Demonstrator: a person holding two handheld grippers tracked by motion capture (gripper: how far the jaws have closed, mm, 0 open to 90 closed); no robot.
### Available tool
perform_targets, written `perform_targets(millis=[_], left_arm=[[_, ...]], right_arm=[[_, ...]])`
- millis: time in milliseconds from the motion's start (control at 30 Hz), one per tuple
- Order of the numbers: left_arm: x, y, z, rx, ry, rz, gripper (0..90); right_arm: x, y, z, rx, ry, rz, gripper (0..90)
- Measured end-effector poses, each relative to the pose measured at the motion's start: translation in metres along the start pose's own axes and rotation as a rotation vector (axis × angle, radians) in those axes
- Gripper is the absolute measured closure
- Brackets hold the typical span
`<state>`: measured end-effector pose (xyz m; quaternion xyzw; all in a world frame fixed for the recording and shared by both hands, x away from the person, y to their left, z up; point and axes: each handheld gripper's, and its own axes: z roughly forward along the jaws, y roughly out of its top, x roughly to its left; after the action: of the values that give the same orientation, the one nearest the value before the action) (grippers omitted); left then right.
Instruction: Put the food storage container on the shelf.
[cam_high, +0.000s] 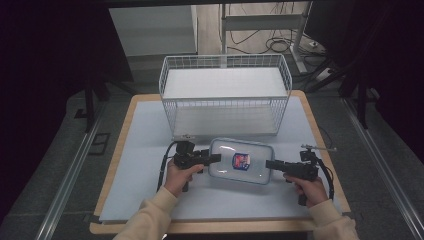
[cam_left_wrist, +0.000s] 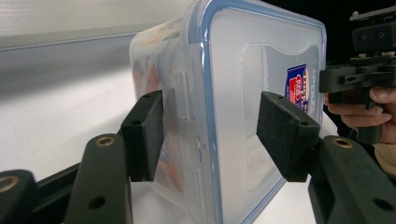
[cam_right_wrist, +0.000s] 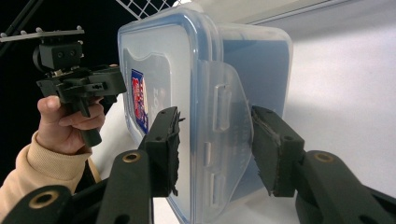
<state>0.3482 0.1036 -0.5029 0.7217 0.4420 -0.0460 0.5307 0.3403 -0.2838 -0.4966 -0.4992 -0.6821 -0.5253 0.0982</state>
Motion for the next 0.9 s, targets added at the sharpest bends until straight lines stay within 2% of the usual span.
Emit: perform_targets(millis=[133,267,300,467,567,900], left_arm=[[0.000,0.000,-0.005,-0.015,0.005,-0.001,43.1],[-0.004,0.002,-0.013,-0.036,-0.007,-0.003,45.1],[-0.006,0.004,-0.017,-0.043,-0.003,0.009,45.2],[-0.011,0.007,-0.022,-0.048,0.001,0.017,45.2],[-0.013,0.007,-0.024,-0.048,0.000,0.022,45.2],[-0.020,0.012,-0.033,-0.055,0.002,0.038,45.8]], right_arm=[[0.003,-0.002,0.002,0.005,0.002,0.015,53.8],[0.004,-0.001,0.001,-0.002,0.025,0.020,53.8],[0.008,0.000,0.000,-0.009,0.030,0.009,53.8],[0.013,0.003,-0.002,-0.019,0.038,-0.006,53.8],[0.018,0.006,-0.004,-0.032,0.035,-0.031,53.8],[0.026,0.013,-0.007,-0.056,0.041,-0.056,53.7]])
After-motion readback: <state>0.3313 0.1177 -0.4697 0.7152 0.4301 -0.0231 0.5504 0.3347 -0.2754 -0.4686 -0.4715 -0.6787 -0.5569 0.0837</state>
